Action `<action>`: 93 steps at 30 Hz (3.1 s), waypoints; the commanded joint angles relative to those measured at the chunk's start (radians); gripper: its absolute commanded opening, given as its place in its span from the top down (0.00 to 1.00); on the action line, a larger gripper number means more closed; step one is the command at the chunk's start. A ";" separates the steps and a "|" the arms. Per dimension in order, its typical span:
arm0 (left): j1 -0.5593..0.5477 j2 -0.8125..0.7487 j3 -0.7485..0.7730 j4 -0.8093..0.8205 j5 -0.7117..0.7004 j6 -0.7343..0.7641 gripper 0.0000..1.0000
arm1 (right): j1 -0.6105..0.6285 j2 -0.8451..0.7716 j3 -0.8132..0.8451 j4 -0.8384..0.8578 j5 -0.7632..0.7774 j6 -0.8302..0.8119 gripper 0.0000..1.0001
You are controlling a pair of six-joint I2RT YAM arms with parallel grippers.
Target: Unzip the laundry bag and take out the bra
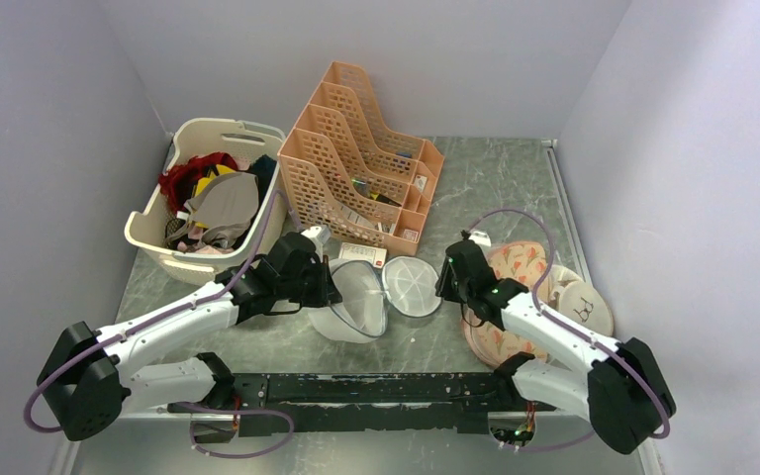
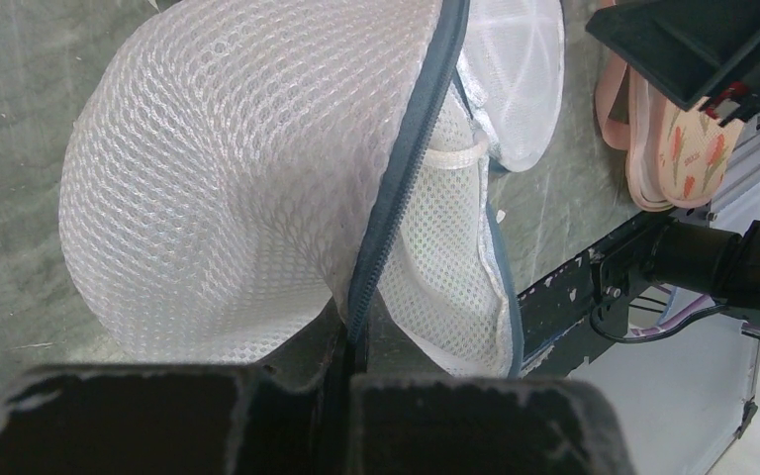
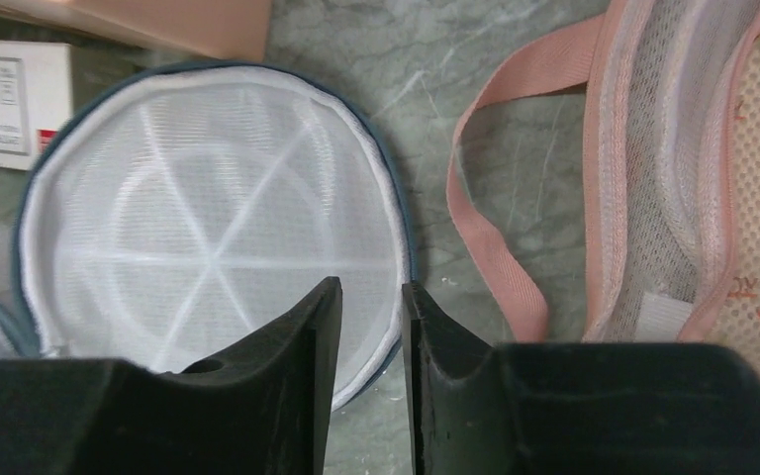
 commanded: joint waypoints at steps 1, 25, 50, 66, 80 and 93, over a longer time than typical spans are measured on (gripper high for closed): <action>-0.005 -0.008 -0.002 0.013 0.000 -0.002 0.93 | -0.019 0.061 -0.012 0.062 -0.006 -0.027 0.72; -0.006 0.006 0.011 0.028 0.036 -0.003 0.93 | -0.051 0.266 -0.027 0.250 -0.035 -0.037 1.00; -0.005 -0.074 0.085 -0.031 0.030 0.054 0.17 | 0.153 -0.134 0.437 -0.289 0.082 -0.266 1.00; -0.006 -0.231 0.047 -0.195 -0.141 0.005 0.26 | 0.542 0.122 0.678 -0.287 0.162 -0.256 1.00; -0.006 -0.440 0.079 -0.368 -0.335 -0.028 0.30 | 0.681 0.369 0.723 -0.123 0.074 -0.183 1.00; -0.006 -0.592 0.232 -0.470 -0.528 0.042 0.15 | 0.678 0.540 0.607 0.234 -0.098 -0.111 0.87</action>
